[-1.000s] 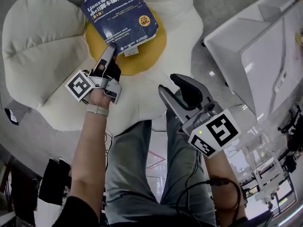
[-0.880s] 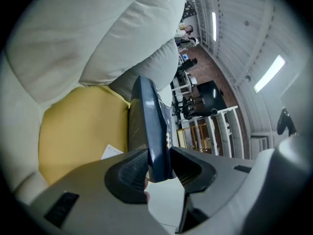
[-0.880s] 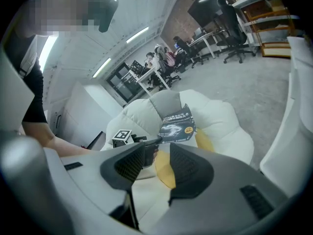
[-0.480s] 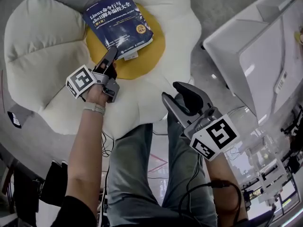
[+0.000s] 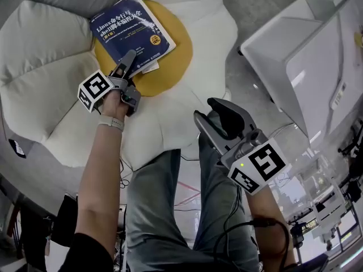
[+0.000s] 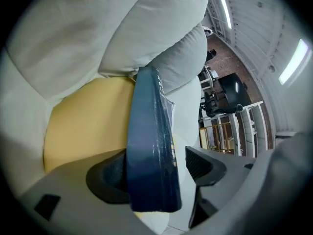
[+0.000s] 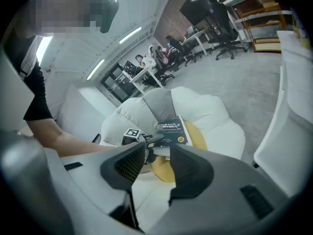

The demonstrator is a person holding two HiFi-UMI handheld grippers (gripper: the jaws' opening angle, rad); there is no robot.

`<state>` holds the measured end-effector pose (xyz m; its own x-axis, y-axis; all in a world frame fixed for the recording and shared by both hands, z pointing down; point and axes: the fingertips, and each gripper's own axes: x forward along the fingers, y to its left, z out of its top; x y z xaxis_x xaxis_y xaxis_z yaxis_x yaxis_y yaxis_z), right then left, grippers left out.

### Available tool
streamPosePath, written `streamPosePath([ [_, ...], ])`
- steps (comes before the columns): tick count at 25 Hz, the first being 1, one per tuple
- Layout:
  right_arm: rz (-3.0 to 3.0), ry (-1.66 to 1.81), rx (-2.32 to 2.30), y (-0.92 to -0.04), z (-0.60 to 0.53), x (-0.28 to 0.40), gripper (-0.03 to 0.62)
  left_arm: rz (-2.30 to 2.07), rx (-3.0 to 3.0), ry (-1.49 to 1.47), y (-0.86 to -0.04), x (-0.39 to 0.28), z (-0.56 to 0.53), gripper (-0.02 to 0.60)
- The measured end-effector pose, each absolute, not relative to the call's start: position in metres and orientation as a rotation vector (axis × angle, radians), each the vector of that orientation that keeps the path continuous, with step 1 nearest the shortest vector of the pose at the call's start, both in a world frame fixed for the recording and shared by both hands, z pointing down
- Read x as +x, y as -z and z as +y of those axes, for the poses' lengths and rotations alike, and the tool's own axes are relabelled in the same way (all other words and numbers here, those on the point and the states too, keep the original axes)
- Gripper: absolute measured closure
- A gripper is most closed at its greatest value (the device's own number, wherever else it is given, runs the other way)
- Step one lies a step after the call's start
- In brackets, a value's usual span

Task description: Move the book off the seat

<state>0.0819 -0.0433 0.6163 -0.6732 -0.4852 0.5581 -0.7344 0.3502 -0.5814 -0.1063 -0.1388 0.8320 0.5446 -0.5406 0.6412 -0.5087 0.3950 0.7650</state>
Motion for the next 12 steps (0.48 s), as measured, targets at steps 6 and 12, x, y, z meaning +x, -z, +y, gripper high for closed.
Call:
streamPosePath([
  [6,-2.326,-1.241,1.096,-0.603,-0.046,0.094,0.445,-1.095,1.228,-0.031,-0.832,-0.098,-0.153,0.356],
  [12,-2.318,-1.249,1.111,-0.611,-0.039,0.090,0.445,-1.066,1.236,-0.028,-0.833,-0.100,-0.150,0.397],
])
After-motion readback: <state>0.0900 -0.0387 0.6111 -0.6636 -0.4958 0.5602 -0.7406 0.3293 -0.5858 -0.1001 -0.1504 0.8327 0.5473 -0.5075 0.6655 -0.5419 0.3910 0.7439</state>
